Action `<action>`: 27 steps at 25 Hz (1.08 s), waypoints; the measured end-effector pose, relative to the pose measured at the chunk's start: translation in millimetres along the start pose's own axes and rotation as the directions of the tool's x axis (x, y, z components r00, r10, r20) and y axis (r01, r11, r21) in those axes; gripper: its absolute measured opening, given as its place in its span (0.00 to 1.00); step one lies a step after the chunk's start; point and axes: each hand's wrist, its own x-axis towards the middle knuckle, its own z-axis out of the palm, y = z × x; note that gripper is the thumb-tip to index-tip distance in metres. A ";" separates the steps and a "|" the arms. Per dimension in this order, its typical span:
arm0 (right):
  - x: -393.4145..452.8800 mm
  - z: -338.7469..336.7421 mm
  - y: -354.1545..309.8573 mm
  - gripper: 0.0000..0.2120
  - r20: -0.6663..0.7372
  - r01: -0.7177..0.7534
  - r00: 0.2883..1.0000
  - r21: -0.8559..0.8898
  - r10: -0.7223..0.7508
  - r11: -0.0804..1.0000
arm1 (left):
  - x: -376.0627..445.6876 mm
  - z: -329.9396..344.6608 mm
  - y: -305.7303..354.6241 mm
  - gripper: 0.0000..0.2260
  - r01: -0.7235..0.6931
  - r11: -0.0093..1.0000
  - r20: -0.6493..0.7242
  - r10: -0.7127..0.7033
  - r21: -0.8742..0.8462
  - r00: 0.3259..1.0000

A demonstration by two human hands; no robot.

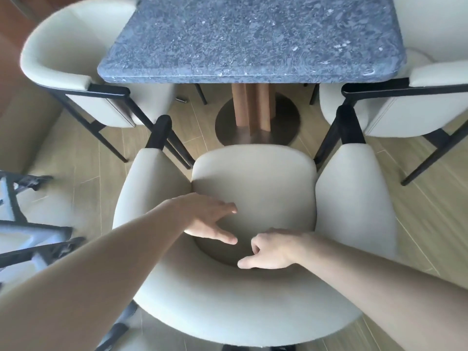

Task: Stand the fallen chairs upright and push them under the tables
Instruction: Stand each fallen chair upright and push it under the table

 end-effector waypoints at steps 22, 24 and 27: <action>-63.3 104.9 -39.2 0.50 -0.509 -0.069 0.848 -0.389 -0.152 0.918 | -92.9 127.7 -4.2 0.47 -0.299 0.951 -0.295 0.309 0.077 0.904; -64.6 114.1 -37.9 0.51 -0.531 -0.121 0.838 -0.406 -0.126 0.906 | -97.1 143.4 4.2 0.49 -0.227 0.962 -0.399 0.269 0.150 0.877; -68.1 112.4 -31.8 0.55 -0.472 -0.086 0.872 -0.410 -0.131 0.908 | -93.3 152.6 3.1 0.51 -0.189 0.960 -0.401 0.258 0.205 0.879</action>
